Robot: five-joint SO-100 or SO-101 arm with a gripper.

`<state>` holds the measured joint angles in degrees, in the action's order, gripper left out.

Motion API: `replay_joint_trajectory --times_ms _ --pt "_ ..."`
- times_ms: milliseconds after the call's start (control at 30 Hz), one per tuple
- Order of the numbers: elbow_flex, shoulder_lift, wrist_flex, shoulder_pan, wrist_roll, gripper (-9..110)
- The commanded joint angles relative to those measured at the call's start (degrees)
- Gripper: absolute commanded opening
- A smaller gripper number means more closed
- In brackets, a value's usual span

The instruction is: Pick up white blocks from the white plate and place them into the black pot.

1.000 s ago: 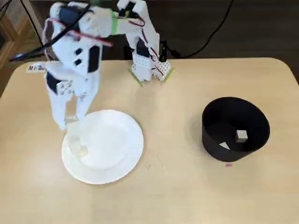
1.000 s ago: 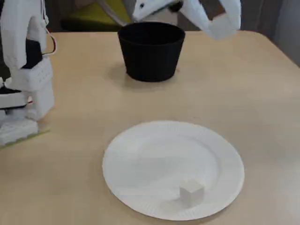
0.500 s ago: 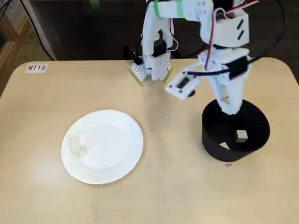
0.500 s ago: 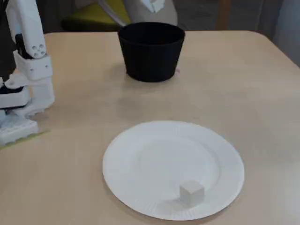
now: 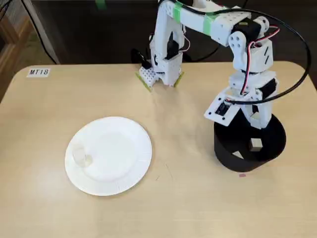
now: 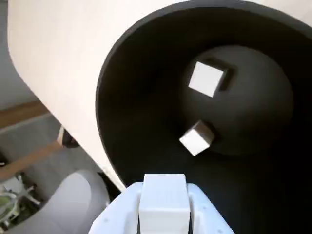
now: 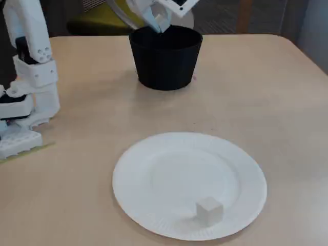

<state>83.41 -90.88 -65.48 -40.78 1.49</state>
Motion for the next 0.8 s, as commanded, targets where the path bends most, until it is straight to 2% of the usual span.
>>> replay_joint_trajectory --times_ms 0,133,267,333,400,433,500,667,767 --pt "0.4 -4.1 1.0 1.3 0.8 25" --pt "1.1 -4.7 0.5 2.8 -0.7 31" --pt "1.2 -4.8 -0.2 4.8 -0.9 29" --pt "1.2 -5.3 -0.8 6.3 -0.9 20" --pt "1.2 -7.0 -2.0 8.8 -1.1 1" --pt "1.2 -8.5 -3.3 10.7 -0.9 -2" --pt "1.2 -12.0 -7.1 16.4 0.4 -2" --pt "1.6 -18.1 -16.8 39.4 1.0 -2" --pt "3.4 -18.6 -18.0 50.3 -3.9 -2"
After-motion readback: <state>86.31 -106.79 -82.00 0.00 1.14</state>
